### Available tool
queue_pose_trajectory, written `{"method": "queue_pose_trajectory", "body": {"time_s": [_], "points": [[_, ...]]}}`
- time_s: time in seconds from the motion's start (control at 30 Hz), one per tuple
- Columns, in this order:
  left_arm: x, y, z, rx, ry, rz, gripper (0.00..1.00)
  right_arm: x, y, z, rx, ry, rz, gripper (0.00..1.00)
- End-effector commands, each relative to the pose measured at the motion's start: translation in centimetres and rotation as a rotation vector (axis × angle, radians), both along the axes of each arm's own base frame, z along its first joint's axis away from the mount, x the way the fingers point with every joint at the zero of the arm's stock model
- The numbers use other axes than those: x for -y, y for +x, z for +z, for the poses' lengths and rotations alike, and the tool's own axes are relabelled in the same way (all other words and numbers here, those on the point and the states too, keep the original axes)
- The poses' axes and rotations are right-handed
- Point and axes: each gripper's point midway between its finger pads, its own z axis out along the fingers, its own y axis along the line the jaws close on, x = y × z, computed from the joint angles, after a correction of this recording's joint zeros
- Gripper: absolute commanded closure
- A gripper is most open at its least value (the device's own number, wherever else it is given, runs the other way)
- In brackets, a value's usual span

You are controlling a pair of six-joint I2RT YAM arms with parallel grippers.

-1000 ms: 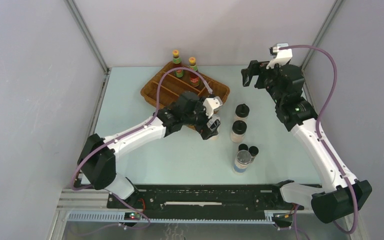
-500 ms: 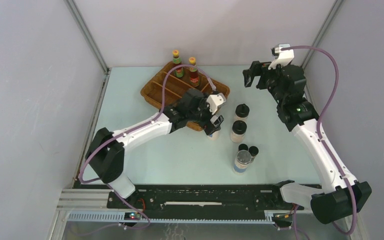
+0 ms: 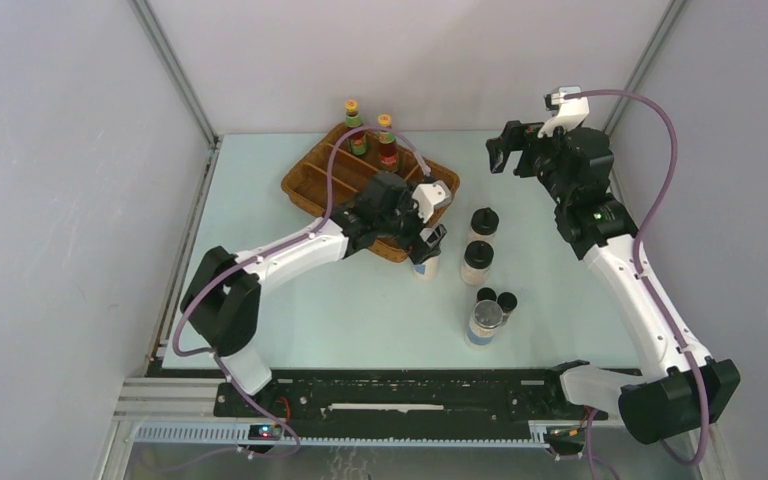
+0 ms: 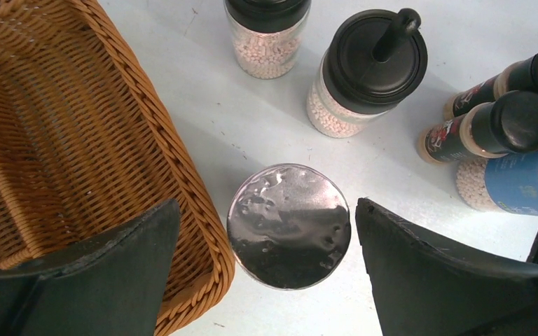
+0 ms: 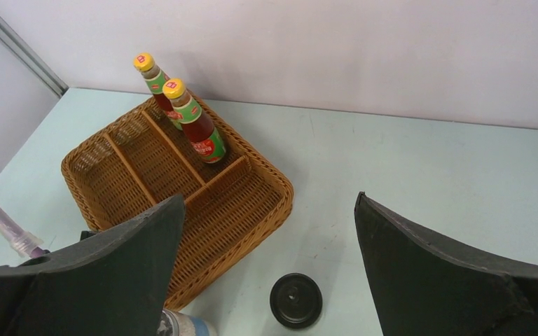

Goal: Organize the condiment bottles
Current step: Pick up the bottle from the center of the board.

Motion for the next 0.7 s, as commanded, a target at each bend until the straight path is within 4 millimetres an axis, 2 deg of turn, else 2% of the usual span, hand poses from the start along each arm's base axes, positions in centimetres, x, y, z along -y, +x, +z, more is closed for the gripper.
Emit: {"method": "queue_pose_trajectory", "body": {"time_s": [0.0, 0.67], "points": [[1.5, 0.8, 2.9, 0.027, -0.066, -0.026, 0.0, -0.2, 0.4, 0.7, 0.024, 0.028, 0.008, 0.0], [1.9, 0.4, 1.2, -0.056, -0.022, -0.041, 0.02, 0.1, 0.8, 0.1, 0.014, 0.035, 0.006, 0.0]]}}
